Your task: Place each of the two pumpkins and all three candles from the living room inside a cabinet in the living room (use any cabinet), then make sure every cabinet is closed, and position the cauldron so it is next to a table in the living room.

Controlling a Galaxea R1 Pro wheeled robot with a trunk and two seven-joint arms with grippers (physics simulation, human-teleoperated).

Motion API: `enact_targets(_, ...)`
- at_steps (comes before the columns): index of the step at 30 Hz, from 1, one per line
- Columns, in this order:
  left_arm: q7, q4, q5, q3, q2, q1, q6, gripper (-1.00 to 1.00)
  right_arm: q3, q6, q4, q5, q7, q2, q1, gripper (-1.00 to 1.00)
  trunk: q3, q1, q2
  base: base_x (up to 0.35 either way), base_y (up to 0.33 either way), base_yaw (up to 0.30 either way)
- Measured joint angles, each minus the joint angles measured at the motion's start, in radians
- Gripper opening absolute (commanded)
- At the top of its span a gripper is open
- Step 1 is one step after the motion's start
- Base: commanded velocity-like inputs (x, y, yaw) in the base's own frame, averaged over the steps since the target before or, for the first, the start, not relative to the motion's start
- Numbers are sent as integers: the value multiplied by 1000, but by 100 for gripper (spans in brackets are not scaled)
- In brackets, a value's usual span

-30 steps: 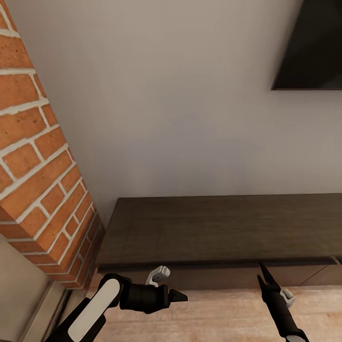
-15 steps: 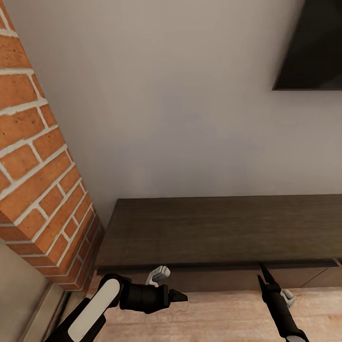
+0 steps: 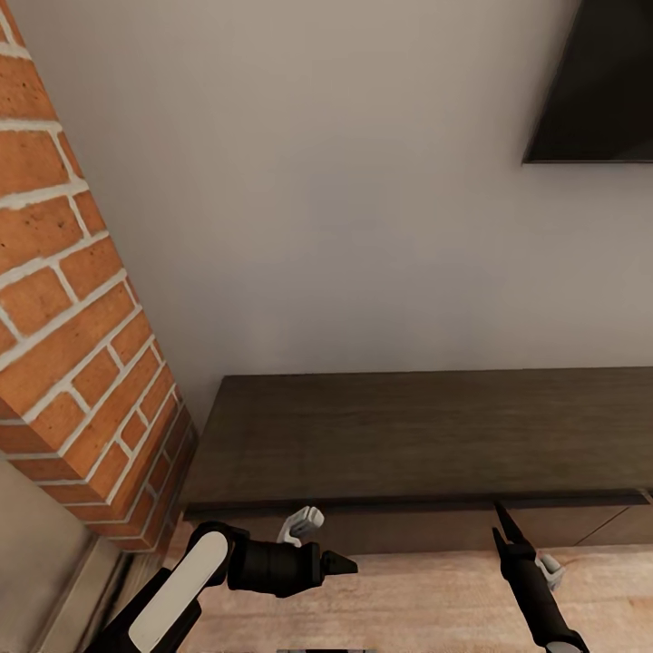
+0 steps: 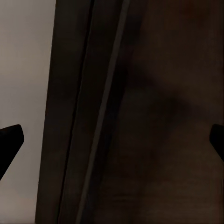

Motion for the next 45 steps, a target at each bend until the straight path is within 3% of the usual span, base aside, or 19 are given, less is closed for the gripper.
enact_targets(8, 0, 0, 1, 1, 0, 0, 0, 100, 1, 0, -2, 2, 0, 0, 0, 100, 0, 0, 0, 0, 0, 0)
enact_targets(11, 0, 0, 0, -1, 0, 0, 0, 100, 1, 0, -2, 3, 0, 0, 0, 100, -9, 12, -21, 0, 0, 0)
enact_targets(45, -1, 0, 1, -2, 0, 0, 0, 100, 1, 4, -6, 5, -1, -2, 0, 100, -9, 12, -21, 11, 1, 0)
